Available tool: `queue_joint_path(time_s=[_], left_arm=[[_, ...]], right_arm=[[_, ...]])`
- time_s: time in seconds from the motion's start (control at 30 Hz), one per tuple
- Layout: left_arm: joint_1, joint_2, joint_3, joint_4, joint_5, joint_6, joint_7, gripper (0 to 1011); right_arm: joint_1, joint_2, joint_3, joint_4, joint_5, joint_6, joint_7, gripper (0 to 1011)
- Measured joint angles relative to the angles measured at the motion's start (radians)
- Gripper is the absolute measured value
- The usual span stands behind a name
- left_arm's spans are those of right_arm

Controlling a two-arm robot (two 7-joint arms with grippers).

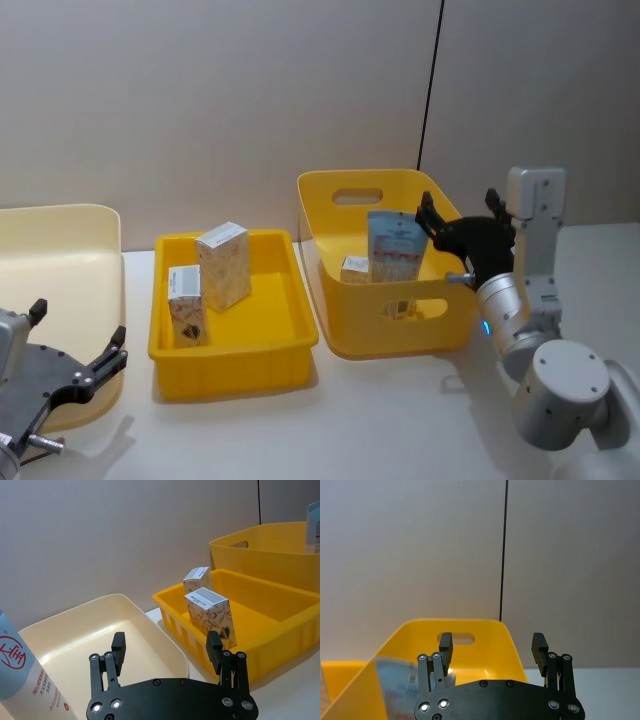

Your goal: Bimanual collaborative sorting of washing and personal care products

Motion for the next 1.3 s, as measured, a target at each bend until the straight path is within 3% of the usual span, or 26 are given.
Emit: queue_joint_path(time_s=[0.6,0.9,1.3], left_arm=[[0.0,0.0,0.0,0.0,0.0,0.0,0.0,1004],[0.0,0.0,0.0,0.0,0.0,0.0,0.0,1003],[0.0,0.0,0.0,0.0,0.0,0.0,0.0,1003]], right_arm=[[0.005,0.0,0.013,-0.024,0.007,-0.227,0.042,1000],[-0.006,0.007,0.004,-0.034,0.017,-0.224,0.044,1000],[-0.103,0.072,-0.084,-0.117,0.089,-0.155,0.057,1001]])
